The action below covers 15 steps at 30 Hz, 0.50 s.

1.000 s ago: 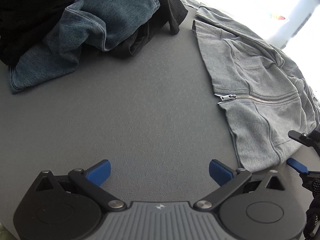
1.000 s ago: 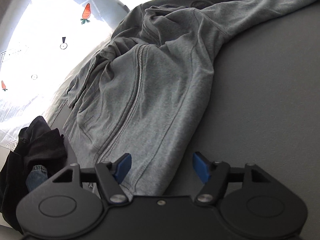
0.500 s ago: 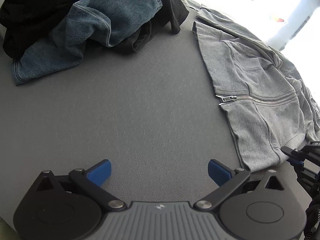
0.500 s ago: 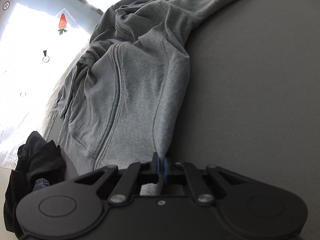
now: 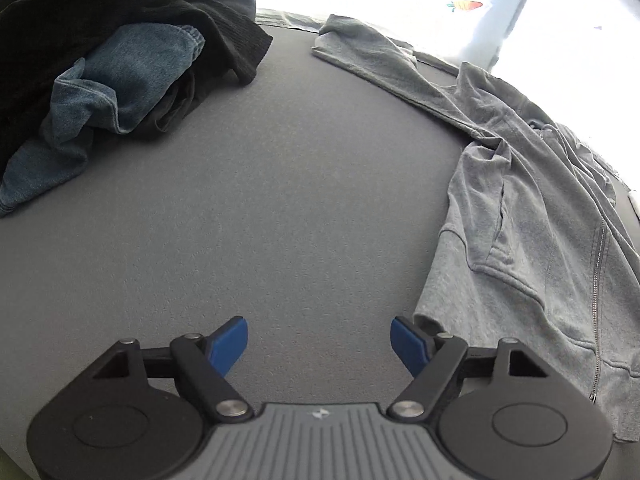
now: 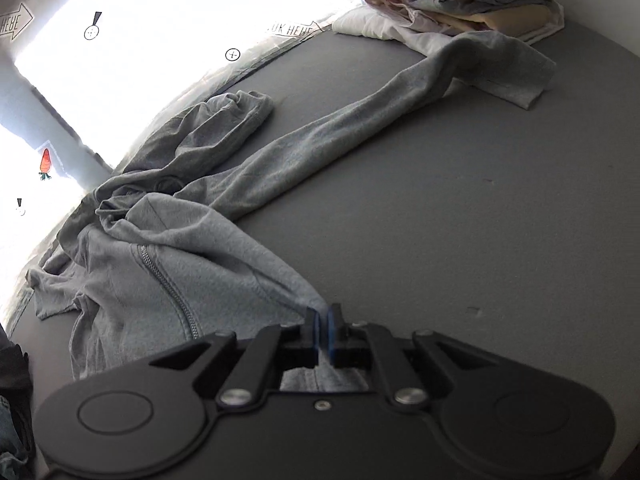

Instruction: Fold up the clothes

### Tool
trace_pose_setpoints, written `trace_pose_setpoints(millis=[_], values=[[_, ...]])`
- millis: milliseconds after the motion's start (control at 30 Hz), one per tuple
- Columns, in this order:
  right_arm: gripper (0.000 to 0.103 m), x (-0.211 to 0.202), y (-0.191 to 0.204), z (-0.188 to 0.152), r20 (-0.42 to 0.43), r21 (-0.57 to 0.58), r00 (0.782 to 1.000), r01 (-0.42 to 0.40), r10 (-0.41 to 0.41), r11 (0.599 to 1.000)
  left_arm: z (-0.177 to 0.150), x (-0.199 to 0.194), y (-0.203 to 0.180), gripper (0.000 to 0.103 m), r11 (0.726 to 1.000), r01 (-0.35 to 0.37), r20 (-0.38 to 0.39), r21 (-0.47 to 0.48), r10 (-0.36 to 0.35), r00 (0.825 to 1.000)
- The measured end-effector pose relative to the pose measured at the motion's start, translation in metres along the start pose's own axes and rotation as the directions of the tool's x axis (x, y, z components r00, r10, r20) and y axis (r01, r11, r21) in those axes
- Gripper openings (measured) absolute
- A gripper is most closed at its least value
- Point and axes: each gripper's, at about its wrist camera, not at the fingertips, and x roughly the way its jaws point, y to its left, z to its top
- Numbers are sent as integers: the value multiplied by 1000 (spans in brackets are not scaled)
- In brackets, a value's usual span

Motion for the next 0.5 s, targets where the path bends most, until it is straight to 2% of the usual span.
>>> trace_pose_setpoints(millis=[167,267,367,433,500], values=[[5,2,5,-4,1,-152,1000,14,-14,988,19,13,-62,80,984,101,9,147,-104,995],[5,5,5,-5,-4,-216,1000,13,-14,976,26,29,-90,80,970,98,-12,221,-97,995],[5,7,3,-4,-11,-261,1000,-7,4,965,26,49,-109,78,956,44,-53,290,-30,998],[5,5,3,-4,-10,-299,1000,-15,13,954,22,57,-113,70,949,26,-70,316,-4,998],[5,0,6,-9,1,-365,1000,-17,18,931,15,51,-110,44,954,31,-59,300,-14,998]])
